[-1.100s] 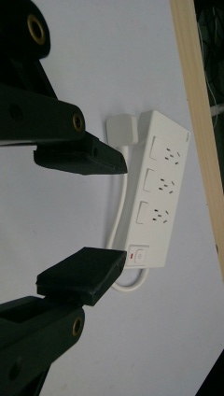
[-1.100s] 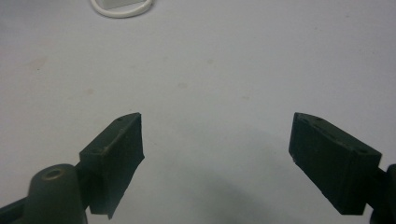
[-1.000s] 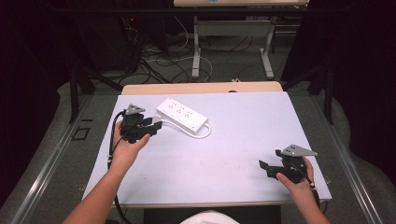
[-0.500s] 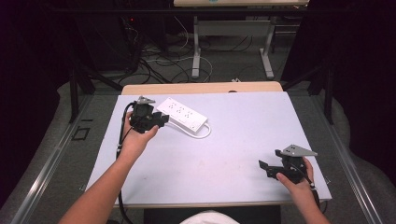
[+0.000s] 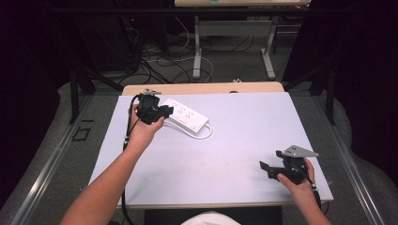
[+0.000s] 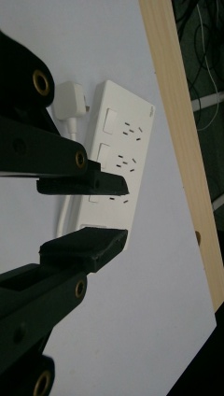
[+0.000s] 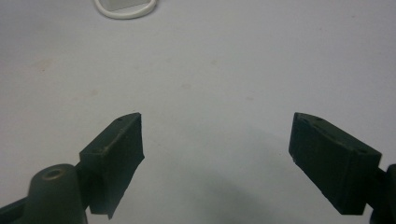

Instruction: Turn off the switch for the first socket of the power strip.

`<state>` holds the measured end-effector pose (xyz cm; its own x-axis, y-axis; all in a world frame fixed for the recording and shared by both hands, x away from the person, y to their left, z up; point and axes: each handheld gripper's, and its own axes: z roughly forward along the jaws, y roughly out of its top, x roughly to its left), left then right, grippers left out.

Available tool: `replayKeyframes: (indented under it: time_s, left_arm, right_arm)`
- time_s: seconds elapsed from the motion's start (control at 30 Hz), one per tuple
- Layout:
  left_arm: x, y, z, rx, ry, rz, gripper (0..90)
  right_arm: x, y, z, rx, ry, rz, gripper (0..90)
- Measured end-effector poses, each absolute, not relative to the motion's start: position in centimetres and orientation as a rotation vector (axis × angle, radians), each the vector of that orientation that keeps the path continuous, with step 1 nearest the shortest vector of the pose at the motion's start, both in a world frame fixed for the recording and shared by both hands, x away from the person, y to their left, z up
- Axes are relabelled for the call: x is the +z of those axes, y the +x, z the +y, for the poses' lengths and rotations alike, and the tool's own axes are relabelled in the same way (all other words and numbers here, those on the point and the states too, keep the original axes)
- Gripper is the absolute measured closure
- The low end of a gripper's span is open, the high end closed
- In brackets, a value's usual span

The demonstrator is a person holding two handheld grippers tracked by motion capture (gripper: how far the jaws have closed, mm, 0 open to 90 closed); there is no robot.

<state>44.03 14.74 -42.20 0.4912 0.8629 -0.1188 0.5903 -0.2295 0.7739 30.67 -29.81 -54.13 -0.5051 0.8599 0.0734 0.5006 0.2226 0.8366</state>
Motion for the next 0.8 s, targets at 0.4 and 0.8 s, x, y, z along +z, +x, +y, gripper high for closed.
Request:
replayKeyframes:
  time_s: [0.4,0.8]
  left_arm:
    - [-42.6,46.1,14.6,0.451,1.905,1.250,82.0]
    - [-43.6,47.7,15.3,0.463,1.887,1.309,89.7]
  right_arm:
    - [-54.2,30.7,-29.9,1.189,1.256,2.101,16.9]
    - [-54.4,30.8,-29.9,1.193,1.260,2.099,16.9]
